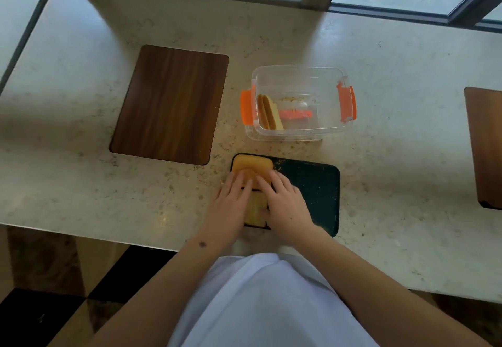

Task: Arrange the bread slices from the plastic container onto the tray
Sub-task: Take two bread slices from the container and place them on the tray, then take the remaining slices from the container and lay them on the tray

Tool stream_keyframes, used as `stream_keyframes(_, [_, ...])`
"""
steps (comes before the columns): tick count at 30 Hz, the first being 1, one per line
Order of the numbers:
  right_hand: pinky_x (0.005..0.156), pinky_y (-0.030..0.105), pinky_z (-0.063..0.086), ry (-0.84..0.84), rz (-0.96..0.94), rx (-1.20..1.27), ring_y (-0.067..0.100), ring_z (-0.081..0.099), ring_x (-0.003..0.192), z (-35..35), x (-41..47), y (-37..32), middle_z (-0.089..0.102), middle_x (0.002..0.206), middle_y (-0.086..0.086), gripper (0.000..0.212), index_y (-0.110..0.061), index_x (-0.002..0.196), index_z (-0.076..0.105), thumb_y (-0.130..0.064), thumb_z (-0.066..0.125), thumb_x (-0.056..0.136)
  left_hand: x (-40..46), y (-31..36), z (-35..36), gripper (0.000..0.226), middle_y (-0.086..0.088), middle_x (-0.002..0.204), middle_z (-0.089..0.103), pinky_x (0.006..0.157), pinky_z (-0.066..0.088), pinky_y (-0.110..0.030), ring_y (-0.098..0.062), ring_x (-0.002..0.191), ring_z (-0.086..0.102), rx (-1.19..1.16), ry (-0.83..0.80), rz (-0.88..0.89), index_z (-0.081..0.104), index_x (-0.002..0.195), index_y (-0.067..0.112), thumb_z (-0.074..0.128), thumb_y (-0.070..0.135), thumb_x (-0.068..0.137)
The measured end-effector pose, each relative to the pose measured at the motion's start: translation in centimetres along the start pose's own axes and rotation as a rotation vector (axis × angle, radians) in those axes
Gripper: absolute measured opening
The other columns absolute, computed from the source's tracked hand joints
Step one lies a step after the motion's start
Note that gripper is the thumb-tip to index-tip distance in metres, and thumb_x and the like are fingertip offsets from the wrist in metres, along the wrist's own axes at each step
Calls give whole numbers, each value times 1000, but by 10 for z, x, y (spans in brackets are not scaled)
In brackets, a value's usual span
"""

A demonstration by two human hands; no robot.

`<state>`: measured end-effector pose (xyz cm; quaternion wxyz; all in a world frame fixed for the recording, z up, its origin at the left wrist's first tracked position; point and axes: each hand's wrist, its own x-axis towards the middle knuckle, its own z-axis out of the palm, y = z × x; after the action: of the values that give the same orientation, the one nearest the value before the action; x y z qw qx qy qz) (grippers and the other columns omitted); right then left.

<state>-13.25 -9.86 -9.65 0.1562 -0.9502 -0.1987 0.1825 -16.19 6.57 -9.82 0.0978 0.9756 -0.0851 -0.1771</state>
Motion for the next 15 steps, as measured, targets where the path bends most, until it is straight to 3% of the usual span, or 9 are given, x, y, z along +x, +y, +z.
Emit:
stream_keyframes(5, [126,51,10,-159,-22,-107,23,-1,157,-1,18,8,3,172,5,87,-20,162,8,-43,61,96,27,-14,-7,83,-8,167,-9,121,2,-52,-26,152,-11,123,-154,56,-2,158,18,51,41,99])
stream_keyframes(9, [126,52,7,-209,-22,-160,22,-3,157,2,23,11,0,172,5,89,-19,162,6,-50,57,97,39,-21,-8,85,-7,165,-16,121,-3,-52,-24,150,-17,169,-272,104,-9,157,16,48,45,99])
stream_keyframes(15, [125,53,7,-233,-30,-206,22,-2,157,4,27,11,0,171,6,89,-18,162,5,-51,56,97,43,-24,-7,87,-7,165,-17,120,-4,-52,-23,150,-17,192,-303,118,-10,156,16,47,47,99])
